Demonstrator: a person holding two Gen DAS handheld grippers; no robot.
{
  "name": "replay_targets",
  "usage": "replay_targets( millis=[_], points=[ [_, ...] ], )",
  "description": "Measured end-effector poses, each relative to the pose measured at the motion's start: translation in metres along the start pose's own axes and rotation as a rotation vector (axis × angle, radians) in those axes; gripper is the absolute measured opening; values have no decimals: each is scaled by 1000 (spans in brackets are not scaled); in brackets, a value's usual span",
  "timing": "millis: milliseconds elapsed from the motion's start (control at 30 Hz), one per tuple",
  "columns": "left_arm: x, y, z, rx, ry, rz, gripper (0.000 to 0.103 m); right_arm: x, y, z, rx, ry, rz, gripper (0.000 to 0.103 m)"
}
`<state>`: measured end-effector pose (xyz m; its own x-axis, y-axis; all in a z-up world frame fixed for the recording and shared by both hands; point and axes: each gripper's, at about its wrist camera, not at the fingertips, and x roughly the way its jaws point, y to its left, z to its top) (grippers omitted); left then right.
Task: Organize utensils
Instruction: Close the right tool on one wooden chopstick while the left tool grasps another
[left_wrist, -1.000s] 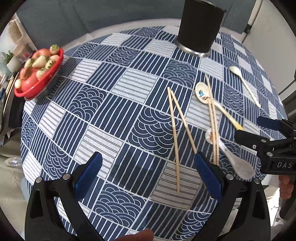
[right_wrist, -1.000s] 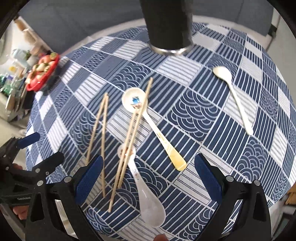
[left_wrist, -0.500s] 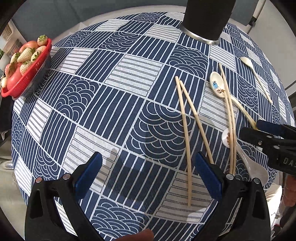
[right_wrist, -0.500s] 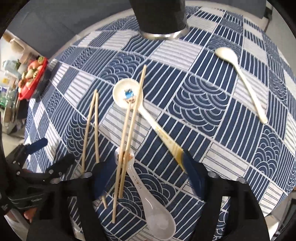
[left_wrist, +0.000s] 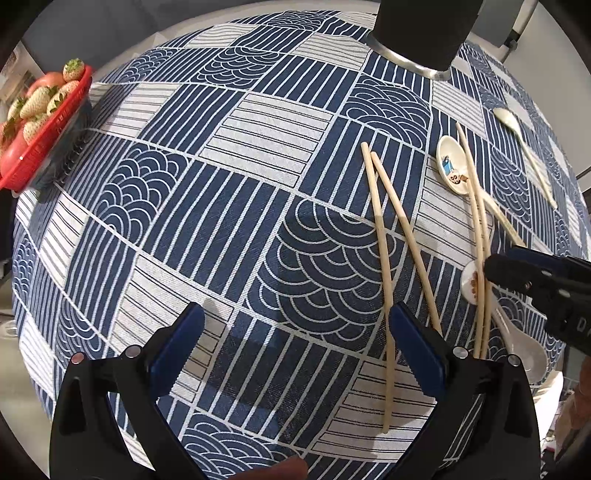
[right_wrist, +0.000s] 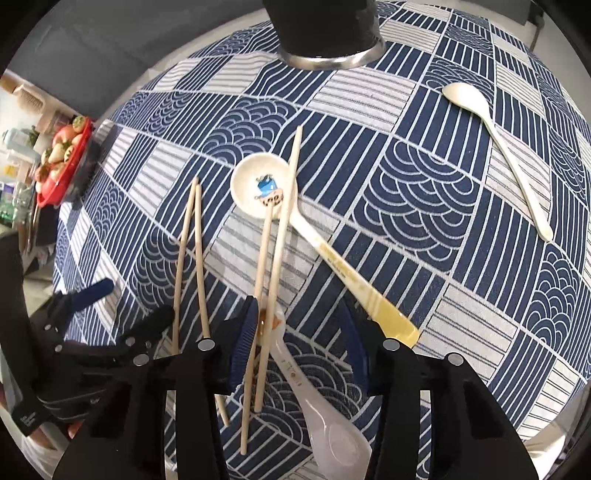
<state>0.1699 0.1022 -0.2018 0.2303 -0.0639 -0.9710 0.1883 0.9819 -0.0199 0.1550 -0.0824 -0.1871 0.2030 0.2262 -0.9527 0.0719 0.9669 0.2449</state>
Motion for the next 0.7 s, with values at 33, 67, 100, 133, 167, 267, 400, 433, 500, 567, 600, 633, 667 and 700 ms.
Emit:
replay_targets(
  millis=[33, 67, 100, 133, 167, 267, 400, 433, 500, 567, 600, 633, 667, 700],
  points=[
    [2, 1, 1, -9, 4, -11, 98, 1, 0, 2, 2, -2, -1, 42],
    [3, 2, 1, -13, 5, -15, 98, 2, 1, 4, -2, -2, -7, 40],
    [4, 1, 1, -6, 2, -12, 99, 2, 2, 5, -8, -2, -16, 38],
    [4, 1, 2, 1, -1, -11, 99, 3, 5, 6, -20, 1, -34, 38],
    [5, 1, 2, 3, -2, -11, 99, 3, 7, 7, -28, 1, -45, 37],
    [7, 0, 3, 3, 3, -15, 99, 5, 15, 8, -47, -1, -92, 36],
    [9, 1, 4, 47, -9, -34, 99, 9, 26, 7, -115, -1, -221, 23],
    [9, 1, 4, 47, -9, -37, 99, 9, 28, 6, -122, -5, -233, 23],
    [10, 3, 4, 40, -11, -38, 99, 10, 27, 5, -105, -11, -237, 23],
    [11, 3, 2, 26, -25, -34, 99, 11, 27, 5, -110, -14, -243, 27],
    [10, 6, -1, 21, -34, -33, 99, 11, 26, 4, -113, -18, -254, 31],
    [10, 6, -2, 24, -42, -33, 99, 10, 23, 2, -105, -22, -264, 42],
    [9, 8, -4, 25, -45, -34, 97, 10, 14, 3, -69, -22, -268, 54],
    [9, 10, -4, 25, -48, -36, 96, 10, 7, 4, -35, -16, -261, 64]
  ],
)
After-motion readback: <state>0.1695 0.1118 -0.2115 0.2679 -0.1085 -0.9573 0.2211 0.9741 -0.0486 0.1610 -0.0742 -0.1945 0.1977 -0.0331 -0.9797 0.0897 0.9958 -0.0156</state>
